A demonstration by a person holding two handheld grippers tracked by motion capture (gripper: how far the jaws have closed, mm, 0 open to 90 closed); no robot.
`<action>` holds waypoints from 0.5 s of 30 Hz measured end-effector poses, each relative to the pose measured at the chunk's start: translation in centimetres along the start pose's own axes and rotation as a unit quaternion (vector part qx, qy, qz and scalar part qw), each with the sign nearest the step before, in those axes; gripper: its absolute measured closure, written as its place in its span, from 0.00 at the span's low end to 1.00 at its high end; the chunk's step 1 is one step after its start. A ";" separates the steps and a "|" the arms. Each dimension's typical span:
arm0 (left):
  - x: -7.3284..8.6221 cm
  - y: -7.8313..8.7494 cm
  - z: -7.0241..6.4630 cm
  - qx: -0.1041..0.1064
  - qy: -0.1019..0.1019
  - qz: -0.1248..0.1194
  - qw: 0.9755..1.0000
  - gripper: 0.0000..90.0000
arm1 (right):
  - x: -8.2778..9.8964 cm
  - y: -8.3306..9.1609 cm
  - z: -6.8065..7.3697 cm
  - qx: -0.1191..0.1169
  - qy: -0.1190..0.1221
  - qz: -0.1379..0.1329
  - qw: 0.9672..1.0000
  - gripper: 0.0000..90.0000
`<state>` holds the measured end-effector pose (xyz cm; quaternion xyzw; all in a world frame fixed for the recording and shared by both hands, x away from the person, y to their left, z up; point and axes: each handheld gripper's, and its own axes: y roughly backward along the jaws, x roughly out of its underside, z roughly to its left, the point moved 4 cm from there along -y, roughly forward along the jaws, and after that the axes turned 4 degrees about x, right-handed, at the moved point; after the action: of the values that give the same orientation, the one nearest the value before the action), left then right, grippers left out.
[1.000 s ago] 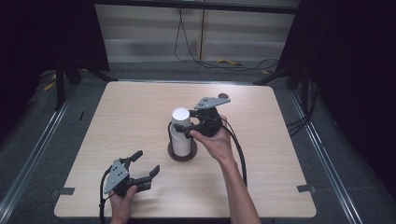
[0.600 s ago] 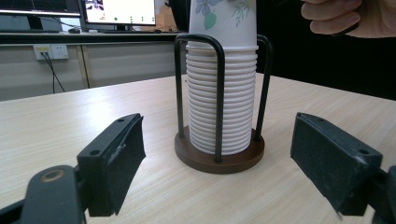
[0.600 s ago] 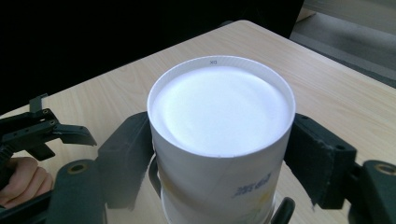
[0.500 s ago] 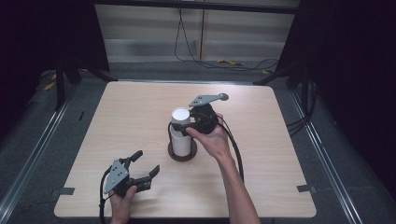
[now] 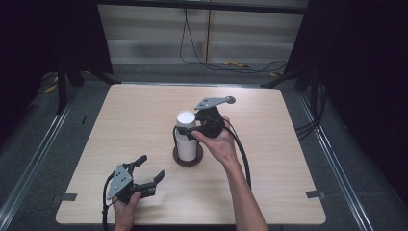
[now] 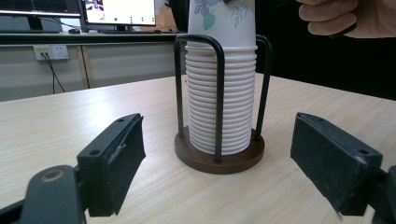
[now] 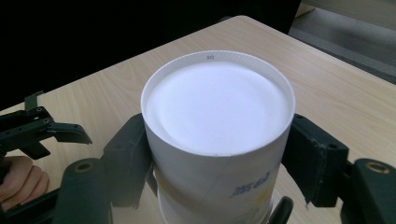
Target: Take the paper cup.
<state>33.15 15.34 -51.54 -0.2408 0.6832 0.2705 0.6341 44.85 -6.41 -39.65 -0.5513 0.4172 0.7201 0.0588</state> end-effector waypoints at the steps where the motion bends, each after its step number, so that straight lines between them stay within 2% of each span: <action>1: 0.0 0.0 0.0 0.000 0.000 0.000 1.000 0.19 | 0.0 0.0 0.0 0.000 -0.002 -0.003 1.000 0.33; 8: 0.0 0.1 0.1 0.000 -0.006 0.005 1.000 0.19 | -0.3 0.5 0.0 0.000 0.002 -0.024 1.000 0.34; 15: 0.0 0.0 0.0 0.001 -0.002 0.004 1.000 0.19 | -0.6 0.9 0.0 -0.005 -0.003 -0.045 0.999 0.35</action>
<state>33.12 15.39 -51.55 -0.2374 0.6834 0.2725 0.6344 44.60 -6.73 -38.63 -0.5674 0.3884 0.7206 0.0893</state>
